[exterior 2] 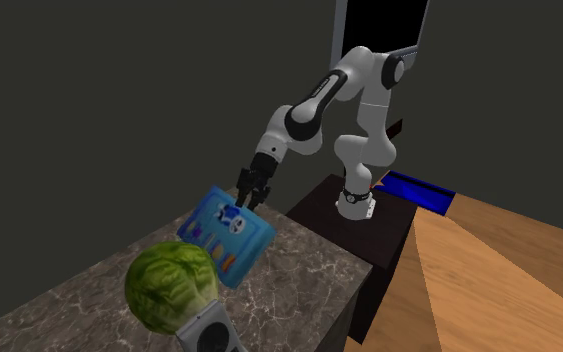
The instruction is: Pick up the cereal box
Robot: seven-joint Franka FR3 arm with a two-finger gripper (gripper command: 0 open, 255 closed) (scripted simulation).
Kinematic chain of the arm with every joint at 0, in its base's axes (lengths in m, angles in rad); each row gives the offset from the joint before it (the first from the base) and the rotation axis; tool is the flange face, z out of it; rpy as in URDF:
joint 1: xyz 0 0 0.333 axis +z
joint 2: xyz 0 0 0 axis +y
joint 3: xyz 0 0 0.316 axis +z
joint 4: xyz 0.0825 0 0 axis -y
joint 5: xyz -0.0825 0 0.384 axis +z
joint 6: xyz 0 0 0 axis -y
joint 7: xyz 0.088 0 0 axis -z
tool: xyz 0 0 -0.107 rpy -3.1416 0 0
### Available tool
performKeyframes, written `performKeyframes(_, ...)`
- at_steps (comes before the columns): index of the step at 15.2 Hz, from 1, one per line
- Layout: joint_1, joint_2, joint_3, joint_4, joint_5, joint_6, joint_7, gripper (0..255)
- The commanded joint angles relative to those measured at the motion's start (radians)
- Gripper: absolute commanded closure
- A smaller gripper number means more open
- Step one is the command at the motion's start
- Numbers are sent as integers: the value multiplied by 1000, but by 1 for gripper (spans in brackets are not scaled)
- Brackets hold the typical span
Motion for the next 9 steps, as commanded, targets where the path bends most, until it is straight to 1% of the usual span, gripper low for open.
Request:
performKeyframes(1, -19, -21, 17, -3, -77, -5, 75, 255)
performKeyframes(7, -88, -62, 69, 7, -257, -44, 253, 255)
performKeyframes(9, -91, -63, 71, 7, -261, -45, 257, 255)
